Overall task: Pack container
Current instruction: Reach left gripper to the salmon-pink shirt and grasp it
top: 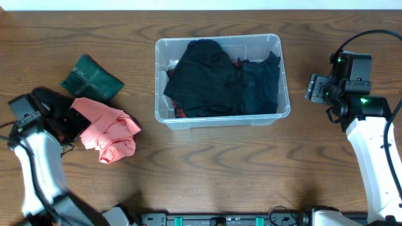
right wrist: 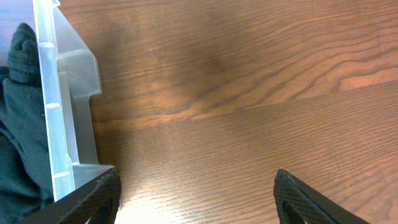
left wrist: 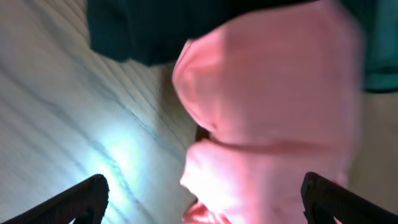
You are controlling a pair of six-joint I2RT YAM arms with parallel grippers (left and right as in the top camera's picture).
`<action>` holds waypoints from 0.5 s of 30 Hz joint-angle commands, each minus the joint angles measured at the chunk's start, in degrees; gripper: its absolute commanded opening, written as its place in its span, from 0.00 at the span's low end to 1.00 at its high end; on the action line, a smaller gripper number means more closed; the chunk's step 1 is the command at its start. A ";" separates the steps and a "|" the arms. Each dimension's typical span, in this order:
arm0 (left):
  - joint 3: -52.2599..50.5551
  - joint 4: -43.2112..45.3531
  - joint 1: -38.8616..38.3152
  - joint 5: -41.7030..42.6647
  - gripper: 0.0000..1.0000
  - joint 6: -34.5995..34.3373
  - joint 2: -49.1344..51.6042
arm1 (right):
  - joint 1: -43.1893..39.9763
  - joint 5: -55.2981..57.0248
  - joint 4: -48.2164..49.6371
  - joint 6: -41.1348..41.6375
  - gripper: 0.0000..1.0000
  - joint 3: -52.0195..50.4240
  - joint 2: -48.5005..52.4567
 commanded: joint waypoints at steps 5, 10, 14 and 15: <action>0.98 4.87 1.44 15.89 1.00 7.15 13.97 | -0.44 -0.20 -0.04 -0.48 0.77 -0.02 -0.20; 0.98 6.82 1.44 22.08 0.93 9.46 19.61 | -0.44 -0.20 -0.07 -0.50 0.76 -0.02 -0.20; 1.01 6.73 1.46 24.63 0.54 9.46 19.32 | -0.44 -0.20 -0.11 -0.48 0.77 -0.02 -0.20; 1.01 6.51 1.46 25.59 0.41 9.46 18.88 | -0.44 -0.20 -0.15 -0.50 0.77 -0.02 -0.20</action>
